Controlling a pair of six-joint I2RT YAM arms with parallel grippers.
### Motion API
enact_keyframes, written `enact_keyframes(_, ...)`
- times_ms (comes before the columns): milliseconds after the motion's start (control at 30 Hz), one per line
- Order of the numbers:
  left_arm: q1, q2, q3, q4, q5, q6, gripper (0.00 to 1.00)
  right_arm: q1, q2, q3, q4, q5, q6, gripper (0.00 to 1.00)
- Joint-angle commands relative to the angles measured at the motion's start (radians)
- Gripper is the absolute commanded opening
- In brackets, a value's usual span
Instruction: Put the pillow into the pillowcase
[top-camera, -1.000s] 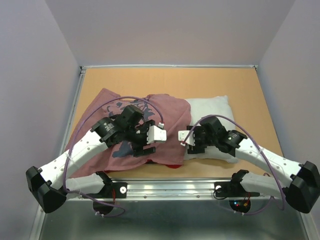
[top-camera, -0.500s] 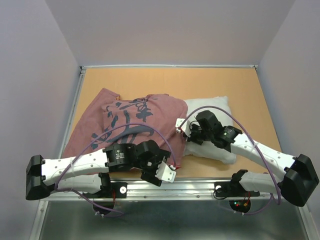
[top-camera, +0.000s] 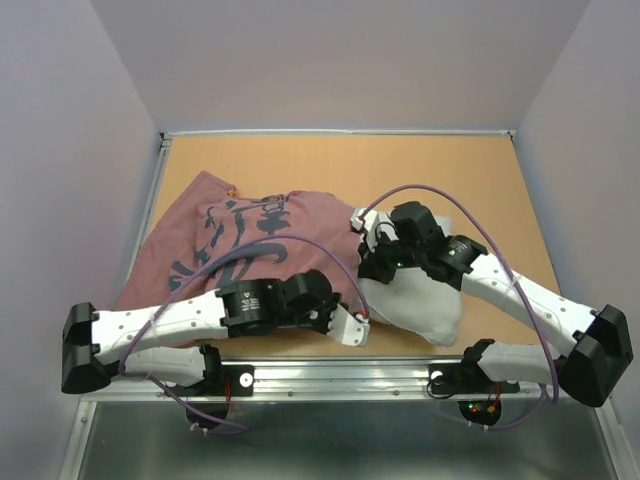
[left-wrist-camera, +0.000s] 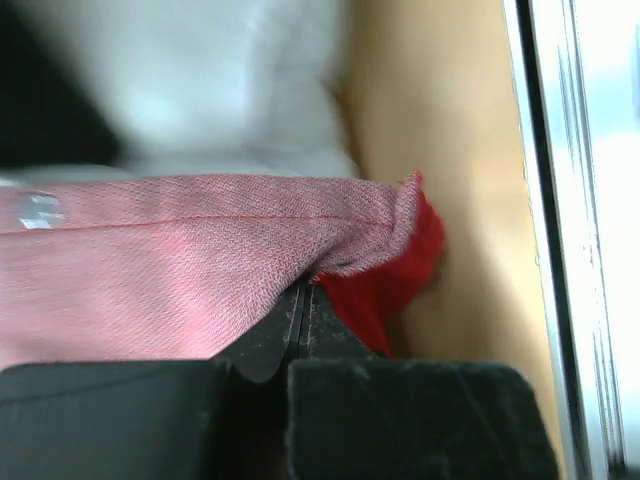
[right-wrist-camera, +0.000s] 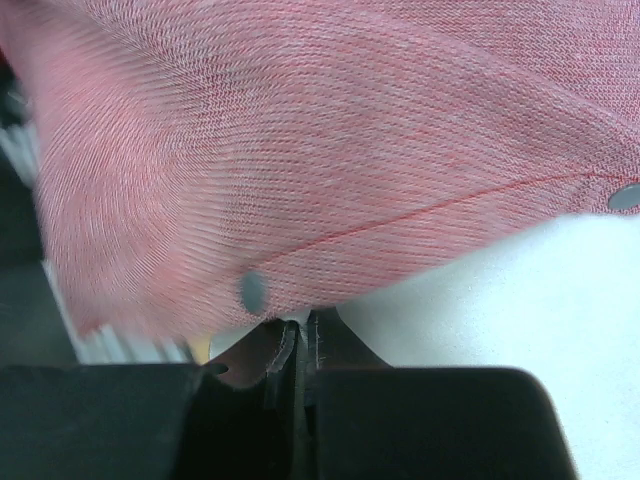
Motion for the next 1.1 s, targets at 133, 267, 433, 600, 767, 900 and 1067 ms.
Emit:
enact_keyframes(133,0.098,-0.032,0.682,-0.109,0.171,0.011,0.0,-0.032,0.092,0.393,0.113,-0.376,0.504,0.01)
enact_keyframes(267,0.173,-0.016,0.833,-0.061,0.17,0.068,0.0,-0.043,0.139,0.484,0.253,-0.48,0.793,0.0)
enact_keyframes(433,0.266,-0.01,0.75,0.045,0.218,0.117,0.0,-0.192,0.195,0.457,0.507,-0.551,1.167,0.01)
enact_keyframes(600,0.42,0.046,0.506,0.27,0.35,0.129,0.0,-0.421,0.205,0.229,0.516,-0.551,1.114,0.01)
enact_keyframes(767,0.573,0.282,0.561,0.388,0.445,0.042,0.0,-0.621,0.282,0.04,0.491,-0.475,1.0,0.01)
enact_keyframes(900,0.616,0.569,0.788,0.387,0.49,-0.062,0.0,-0.629,0.368,0.047,0.465,-0.4,0.9,0.01)
enact_keyframes(1067,0.627,0.746,0.998,0.294,0.509,-0.168,0.12,-0.69,0.465,0.219,0.263,-0.358,0.695,0.54)
